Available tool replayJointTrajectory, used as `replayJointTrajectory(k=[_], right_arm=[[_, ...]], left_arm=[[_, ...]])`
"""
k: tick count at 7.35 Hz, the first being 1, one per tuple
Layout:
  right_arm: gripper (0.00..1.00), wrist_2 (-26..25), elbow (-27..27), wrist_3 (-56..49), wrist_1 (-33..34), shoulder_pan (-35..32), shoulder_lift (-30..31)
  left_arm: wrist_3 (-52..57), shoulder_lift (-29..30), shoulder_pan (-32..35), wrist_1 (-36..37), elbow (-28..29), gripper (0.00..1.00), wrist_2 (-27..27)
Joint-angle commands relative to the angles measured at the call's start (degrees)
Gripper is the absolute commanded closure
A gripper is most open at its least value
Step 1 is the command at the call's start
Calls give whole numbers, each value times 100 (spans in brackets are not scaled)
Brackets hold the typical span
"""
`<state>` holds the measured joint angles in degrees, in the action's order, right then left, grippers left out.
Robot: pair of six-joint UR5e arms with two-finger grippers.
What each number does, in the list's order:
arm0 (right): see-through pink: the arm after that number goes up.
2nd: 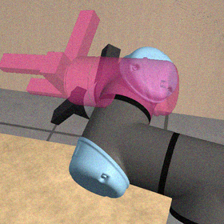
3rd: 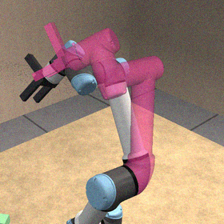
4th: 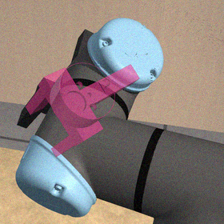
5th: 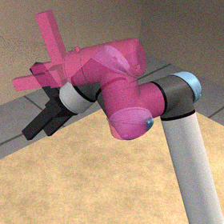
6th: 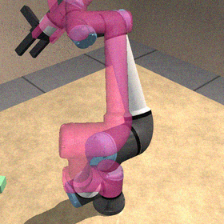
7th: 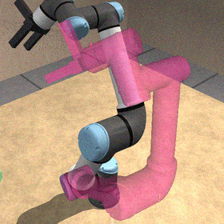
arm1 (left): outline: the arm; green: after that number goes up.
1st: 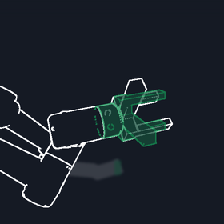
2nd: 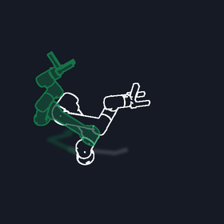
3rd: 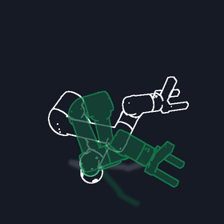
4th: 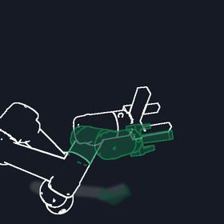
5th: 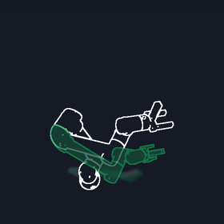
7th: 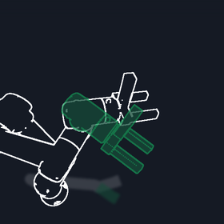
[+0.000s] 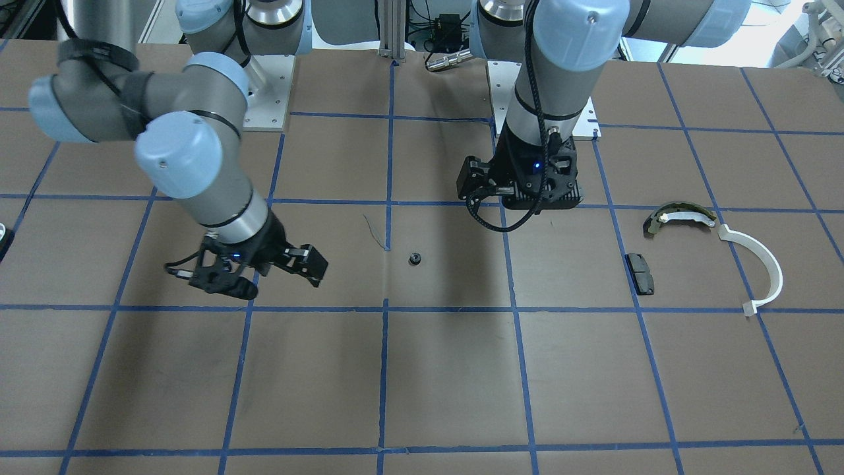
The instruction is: Place bearing gear from tray to pile
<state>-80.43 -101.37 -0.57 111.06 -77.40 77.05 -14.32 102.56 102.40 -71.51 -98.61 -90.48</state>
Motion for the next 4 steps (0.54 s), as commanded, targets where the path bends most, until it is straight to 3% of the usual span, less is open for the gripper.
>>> replayJointTrajectory(k=[1, 2, 4], right_arm=[[0, -498, 12, -1617, -269, 1302, 21], [0, -805, 12, -2161, -296, 1707, 12], [0, -940, 29, -3445, -208, 2524, -58]], left_arm=[[-474, 535, 463, 777, -359, 0, -162], [-641, 641, 683, 1075, -604, 0, -285], [-817, 800, 834, 2389, -1411, 1, -277]])
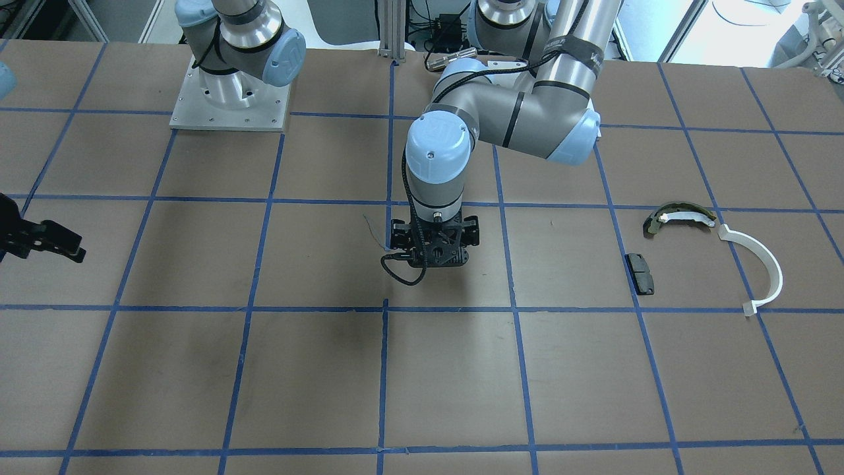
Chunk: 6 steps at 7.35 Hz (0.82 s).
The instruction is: Place bearing gear from tray to pile
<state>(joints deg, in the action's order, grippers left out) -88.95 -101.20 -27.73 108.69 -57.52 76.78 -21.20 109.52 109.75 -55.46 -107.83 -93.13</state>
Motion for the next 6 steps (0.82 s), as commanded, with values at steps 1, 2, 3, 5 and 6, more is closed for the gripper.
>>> replayJointTrajectory(k=[1, 2, 3, 5, 6], right_arm=[[0, -96, 57, -1239, 125, 853, -136], [0, -105, 257, -1470, 222, 1091, -372], [0, -105, 555, -1542, 232, 1277, -723], [4, -263, 1232, -2443, 240, 1559, -1444], [5, -263, 1496, -2622, 240, 1621, -1673]], left_arm=[[-122, 174, 99, 1252, -658, 1, -12], [-130, 235, 99, 1300, -660, 1, 5], [-130, 271, 134, 1310, -695, 1, -3], [-148, 332, 275, 1362, -660, 5, -12], [-148, 402, 275, 1449, -608, 10, -12]])
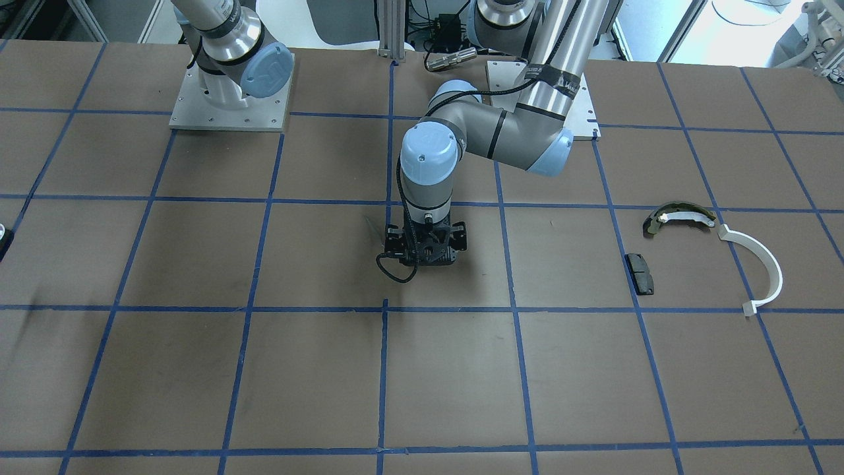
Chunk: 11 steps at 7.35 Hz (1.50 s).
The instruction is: Place bearing gear from tray to pile
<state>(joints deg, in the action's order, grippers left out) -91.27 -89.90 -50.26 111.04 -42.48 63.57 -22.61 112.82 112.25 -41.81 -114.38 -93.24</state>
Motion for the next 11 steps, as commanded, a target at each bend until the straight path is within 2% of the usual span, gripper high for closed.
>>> replayJointTrajectory(k=[1, 2, 3, 5, 6, 8, 9, 10, 11], right_arm=[[5, -32, 559, -396, 14, 169, -580], [7, -49, 631, -405, 310, 170, -809], [14, -354, 640, -388, 470, 170, -985], [18, -568, 570, -327, 471, 170, -1048], [18, -585, 544, -317, 428, 170, -1048], [19, -603, 491, -300, 410, 170, -1083], [23, -899, 473, -274, 410, 170, -1092], [26, -963, 464, -273, 410, 170, -1101], [30, -963, 464, -273, 410, 170, -1101]], left_arm=[[11, 135, 51, 94, 56, 10, 7], [46, 153, 60, 86, 21, 25, -1], [72, 153, 60, 94, 38, 41, -1], [90, 118, 52, 85, 21, 83, -1], [125, 66, 43, 85, 47, 93, -1], [256, -180, -9, -2, 143, 98, -27], [362, -372, -167, -377, 275, 98, -245], [746, -540, -638, -1016, 476, 98, -387], [1089, -637, -1156, -1292, 574, 98, -379]])
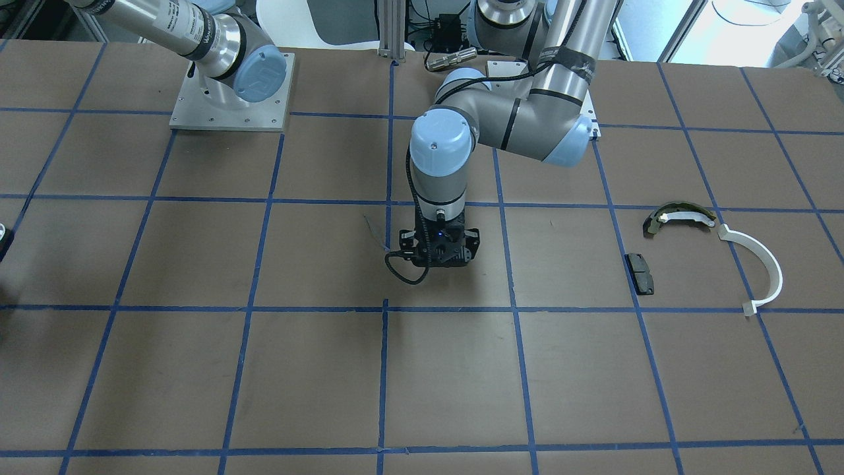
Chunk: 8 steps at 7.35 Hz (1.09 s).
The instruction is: Place bearing gear from tray to pile
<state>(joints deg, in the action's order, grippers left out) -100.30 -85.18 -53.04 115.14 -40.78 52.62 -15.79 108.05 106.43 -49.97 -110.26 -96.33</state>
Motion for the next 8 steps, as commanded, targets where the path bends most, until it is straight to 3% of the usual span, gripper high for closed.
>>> replayJointTrajectory(k=[1, 4, 5, 7, 8], right_arm=[[33, -59, -16, 4, -9, 0, -6], [37, -51, -16, 4, -9, 0, -41], [47, -51, -7, 4, -10, 0, -32], [92, -51, -7, 4, -27, 0, -23], [100, -51, -7, -5, -36, 0, -15]], left_arm=[[854, -231, -1093, -565, 180, 98, -88], [2648, -337, -2702, -768, 118, 98, -123], [2808, -259, -3238, -742, 101, 99, -123], [3849, -118, -4145, -689, 92, 100, -105], [4117, -30, -4453, -611, 101, 100, -105]])
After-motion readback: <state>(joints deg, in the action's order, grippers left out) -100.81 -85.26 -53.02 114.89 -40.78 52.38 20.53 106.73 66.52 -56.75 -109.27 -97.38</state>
